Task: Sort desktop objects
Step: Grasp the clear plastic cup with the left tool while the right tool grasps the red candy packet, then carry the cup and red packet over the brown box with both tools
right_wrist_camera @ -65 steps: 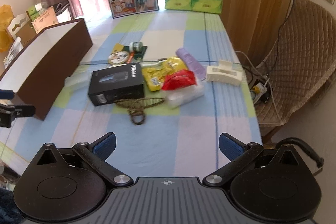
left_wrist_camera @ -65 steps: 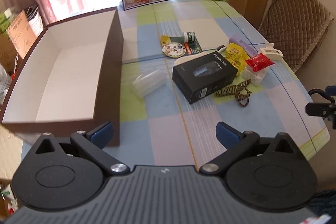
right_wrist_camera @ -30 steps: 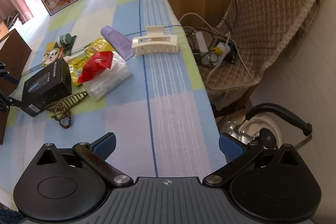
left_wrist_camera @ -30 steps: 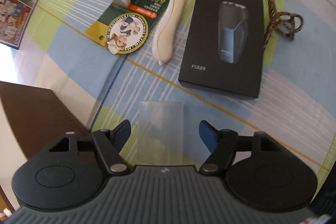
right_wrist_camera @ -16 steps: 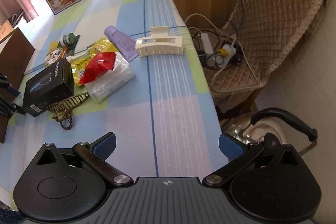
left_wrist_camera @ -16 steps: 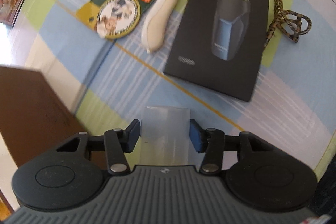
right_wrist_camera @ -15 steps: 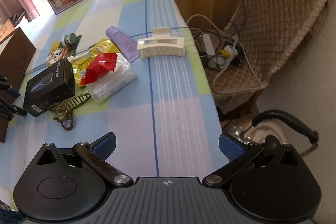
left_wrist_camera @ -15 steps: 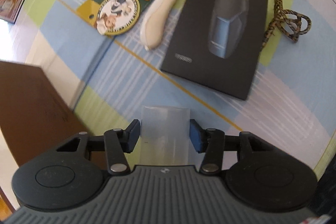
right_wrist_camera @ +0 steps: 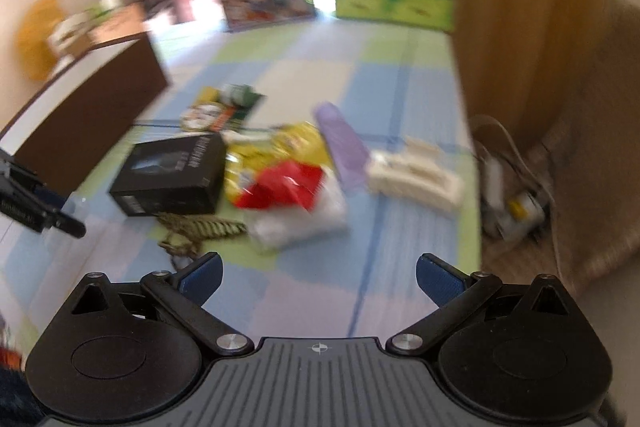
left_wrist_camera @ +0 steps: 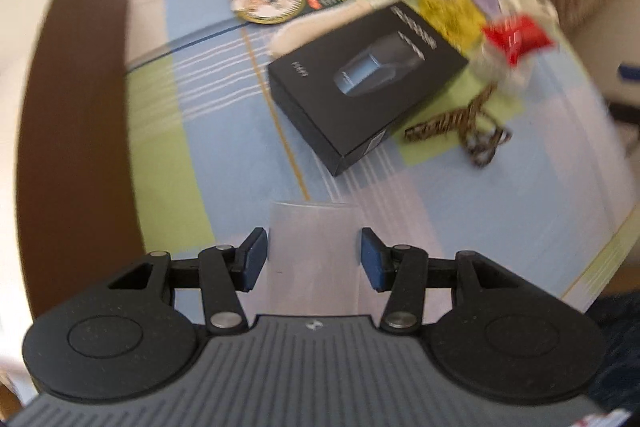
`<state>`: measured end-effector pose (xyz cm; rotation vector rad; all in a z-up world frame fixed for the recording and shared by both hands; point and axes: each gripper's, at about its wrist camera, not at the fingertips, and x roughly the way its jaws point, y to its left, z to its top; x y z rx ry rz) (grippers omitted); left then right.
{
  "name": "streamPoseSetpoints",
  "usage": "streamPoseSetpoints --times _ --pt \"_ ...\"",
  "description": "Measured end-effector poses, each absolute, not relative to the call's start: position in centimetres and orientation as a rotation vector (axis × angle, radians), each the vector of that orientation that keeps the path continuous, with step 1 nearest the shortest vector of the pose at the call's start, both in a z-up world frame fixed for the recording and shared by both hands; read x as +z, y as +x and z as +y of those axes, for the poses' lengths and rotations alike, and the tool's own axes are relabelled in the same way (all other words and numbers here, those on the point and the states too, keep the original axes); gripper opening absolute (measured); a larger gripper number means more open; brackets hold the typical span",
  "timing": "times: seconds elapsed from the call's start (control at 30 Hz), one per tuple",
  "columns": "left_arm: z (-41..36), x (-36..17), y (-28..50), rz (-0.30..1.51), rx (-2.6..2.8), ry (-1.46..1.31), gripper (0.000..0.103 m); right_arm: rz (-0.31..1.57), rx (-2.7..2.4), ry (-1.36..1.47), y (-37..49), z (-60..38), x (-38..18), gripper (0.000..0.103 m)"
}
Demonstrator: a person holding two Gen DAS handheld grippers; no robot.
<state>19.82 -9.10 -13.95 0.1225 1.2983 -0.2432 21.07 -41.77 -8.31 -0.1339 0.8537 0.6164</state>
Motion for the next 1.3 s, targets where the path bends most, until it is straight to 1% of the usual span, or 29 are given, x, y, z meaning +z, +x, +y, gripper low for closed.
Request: streamPoseSetpoints --times 0.07,0.1,0.17,0.23,0.3,0.37,0.4,0.63,0.73,0.77,0.8,1.0,1.3 --pt "-9.2 -12.5 19.0 1.276 -0.198 0.035 0.045 0.808 0.707 -0.185 21.9 -41.1 -8.3 0.099" --pt "-8.9 -11.9 18.4 1.261 -0.178 -0.008 0.045 0.787 0.755 -0.222 22.3 -40.7 -8.4 0.091" --pt "-8.9 -11.2 17.5 1.231 -0.128 -0.09 0.045 0.763 0.826 -0.283 23.1 -39.9 -8.7 0.083" --pt "-9.0 -10.6 16.9 1.197 -0.084 -0.167 0.045 0.735 0.895 -0.341 23.8 -39.2 -9.1 0.08" --pt "-9.0 -10.0 16.2 1.168 -0.049 -0.222 0.045 0.721 0.957 -0.391 24.5 -38.8 -9.6 0.069" --pt "-9.0 -9.5 15.4 1.149 -0.015 -0.251 0.045 0.718 1.007 -0.43 25.3 -38.6 -10.1 0.064" --pt "-9.1 -9.4 15.1 1.138 -0.003 -0.26 0.045 0.708 1.032 -0.45 25.6 -38.5 -10.3 0.062" --pt "-9.3 -8.5 12.5 1.093 0.087 -0.316 0.045 0.686 1.138 -0.566 27.3 -37.6 -11.8 0.059" --pt "-9.2 -8.1 11.4 1.08 0.122 -0.335 0.045 0.701 1.164 -0.603 27.6 -37.1 -12.6 0.054" --pt "-9.2 -8.0 11.1 1.077 0.134 -0.339 0.045 0.711 1.172 -0.614 27.7 -37.0 -12.9 0.047" --pt "-9.2 -7.9 10.8 1.075 0.144 -0.342 0.045 0.728 1.178 -0.623 27.7 -36.8 -13.2 0.037" --pt "-9.3 -7.5 9.5 1.058 0.185 -0.361 0.045 0.763 1.119 -0.552 27.3 -37.3 -12.8 0.031" --pt "-9.9 -6.8 8.8 1.033 0.188 -0.364 0.045 0.774 1.036 -0.398 25.5 -38.0 -9.4 0.031"
